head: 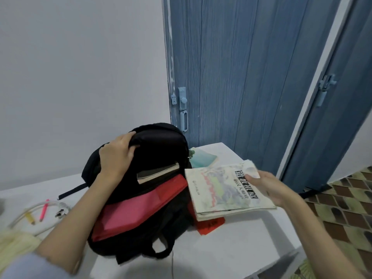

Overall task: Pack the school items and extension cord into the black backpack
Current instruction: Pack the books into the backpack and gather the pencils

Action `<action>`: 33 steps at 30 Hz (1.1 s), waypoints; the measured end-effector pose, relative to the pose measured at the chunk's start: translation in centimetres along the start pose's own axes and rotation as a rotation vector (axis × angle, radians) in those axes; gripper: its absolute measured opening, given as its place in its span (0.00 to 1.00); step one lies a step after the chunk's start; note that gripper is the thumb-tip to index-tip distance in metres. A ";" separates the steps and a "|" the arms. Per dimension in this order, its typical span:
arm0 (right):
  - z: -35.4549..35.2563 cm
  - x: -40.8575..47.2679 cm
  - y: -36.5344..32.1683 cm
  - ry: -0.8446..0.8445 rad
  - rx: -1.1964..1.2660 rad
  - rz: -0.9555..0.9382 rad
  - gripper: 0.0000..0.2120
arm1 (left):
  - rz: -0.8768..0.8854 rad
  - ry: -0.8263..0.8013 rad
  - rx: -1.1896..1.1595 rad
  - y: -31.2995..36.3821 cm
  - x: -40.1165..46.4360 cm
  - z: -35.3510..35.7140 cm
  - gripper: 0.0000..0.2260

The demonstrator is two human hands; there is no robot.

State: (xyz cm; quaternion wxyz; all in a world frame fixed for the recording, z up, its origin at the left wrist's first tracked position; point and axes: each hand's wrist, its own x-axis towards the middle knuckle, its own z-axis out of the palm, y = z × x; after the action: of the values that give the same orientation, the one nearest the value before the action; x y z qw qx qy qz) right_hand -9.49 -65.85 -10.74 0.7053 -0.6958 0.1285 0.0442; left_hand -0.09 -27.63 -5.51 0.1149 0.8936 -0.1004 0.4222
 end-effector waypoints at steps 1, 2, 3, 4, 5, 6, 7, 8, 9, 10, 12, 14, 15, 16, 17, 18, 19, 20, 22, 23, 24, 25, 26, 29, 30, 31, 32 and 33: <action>1.0 0.1 0.0 0.002 0.037 0.004 0.09 | -0.001 0.001 -0.006 -0.1 0.2 0.0 0.15; 1.8 0.1 -0.2 -0.003 0.077 0.007 0.09 | 0.003 0.004 -0.010 -0.2 0.3 0.0 0.15; 2.6 0.1 -0.4 -0.014 0.110 0.010 0.08 | 0.012 0.008 -0.014 -0.2 0.4 0.0 0.15; 3.2 0.1 -0.7 -0.029 0.131 0.009 0.07 | 0.028 0.018 -0.017 -0.3 0.4 -0.1 0.15; 3.7 0.2 -1.1 -0.035 0.140 0.009 0.06 | 0.051 0.029 -0.018 -0.2 0.4 -0.1 0.15; 4.2 0.2 -1.7 -0.040 0.139 0.004 0.06 | 0.078 0.045 -0.012 -0.3 0.5 -0.2 0.14; 4.5 0.0 -2.4 -0.025 0.130 -0.014 0.05 | 0.106 0.065 -0.001 -0.5 0.7 -0.3 0.14; 4.5 -0.1 -3.2 0.014 0.112 -0.055 0.05 | 0.127 0.082 0.013 -0.7 1.0 -0.3 0.14; 4.5 -0.1 -4.1 0.075 0.072 -0.111 0.05 | 0.136 0.097 0.023 -1.3 1.3 -0.5 0.14; 4.1 -0.3 -4.8 0.152 0.022 -0.177 0.05 | 0.141 0.108 0.016 -1.4 1.6 -0.7 0.14; 3.5 -0.3 -6.1 0.236 -0.028 -0.253 0.06 | 0.148 0.112 0.002 -1.9 2.2 -1.1 0.14; 3.1 -0.3 -6.5 0.243 -0.016 -0.271 0.06 | 0.168 0.096 -0.019 -1.9 2.6 -1.2 0.14; 3.1 -0.3 -6.5 0.242 -0.016 -0.267 0.05 | 0.171 0.075 -0.026 -1.8 2.6 -1.2 0.14; 3.2 -0.2 -6.5 0.238 -0.004 -0.252 0.05 | 0.167 0.053 -0.029 -1.8 2.5 -1.2 0.15; 3.1 0.0 -6.5 0.231 0.009 -0.226 0.06 | 0.154 0.036 -0.030 -1.8 2.5 -1.1 0.16; 3.0 0.0 -6.4 0.219 0.042 -0.185 0.08 | 0.140 0.022 -0.031 -1.8 2.3 -0.9 0.16; 2.8 0.0 -6.2 0.211 0.086 -0.155 0.09 | 0.131 0.017 -0.032 -1.8 2.2 -0.8 0.16; 2.5 -0.1 -6.0 0.202 0.148 -0.131 0.11 | 0.134 0.026 -0.030 -1.9 2.1 -0.7 0.15; 1.7 -0.1 -5.3 0.221 0.229 -0.081 0.23 | 0.158 0.059 -0.019 -2.0 1.6 -0.5 0.14; 1.3 0.0 -5.0 0.223 0.242 -0.060 0.26 | 0.161 0.068 -0.016 -1.9 1.3 -0.5 0.15; 1.5 -0.3 -5.0 0.198 0.269 -0.034 0.23 | 0.160 0.070 -0.016 -1.7 1.2 -0.4 0.15; 1.9 -0.6 -5.0 0.152 0.273 -0.012 0.17 | 0.157 0.066 -0.021 -1.5 1.1 -0.3 0.15; 2.7 -1.0 -5.0 0.090 0.251 -0.002 0.11 | 0.154 0.056 -0.030 -1.3 1.2 -0.1 0.15; 7.2 -2.1 -4.8 -0.006 0.086 -0.019 0.06 | 0.150 0.046 -0.040 -0.6 1.3 0.2 0.15; 9.1 -2.3 -4.3 -0.031 0.075 -0.028 0.07 | 0.153 0.057 -0.044 -0.5 1.4 0.3 0.14; 11.1 -2.3 -3.7 -0.054 0.102 -0.026 0.09 | 0.155 0.064 -0.048 -0.4 1.4 0.1 0.14; 13.1 -2.2 -2.9 -0.074 0.179 -0.011 0.11 | 0.161 0.073 -0.051 -0.3 1.4 0.0 0.14; 14.9 -1.9 -2.0 -0.085 0.291 0.014 0.13 | 0.173 0.083 -0.046 -0.3 1.4 0.0 0.14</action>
State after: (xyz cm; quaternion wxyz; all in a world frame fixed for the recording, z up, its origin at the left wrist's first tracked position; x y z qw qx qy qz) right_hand -9.09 -50.86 -8.32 0.8031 -0.5829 0.1084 0.0593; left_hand 0.82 -27.50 -4.45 0.1025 0.8603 -0.1822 0.4650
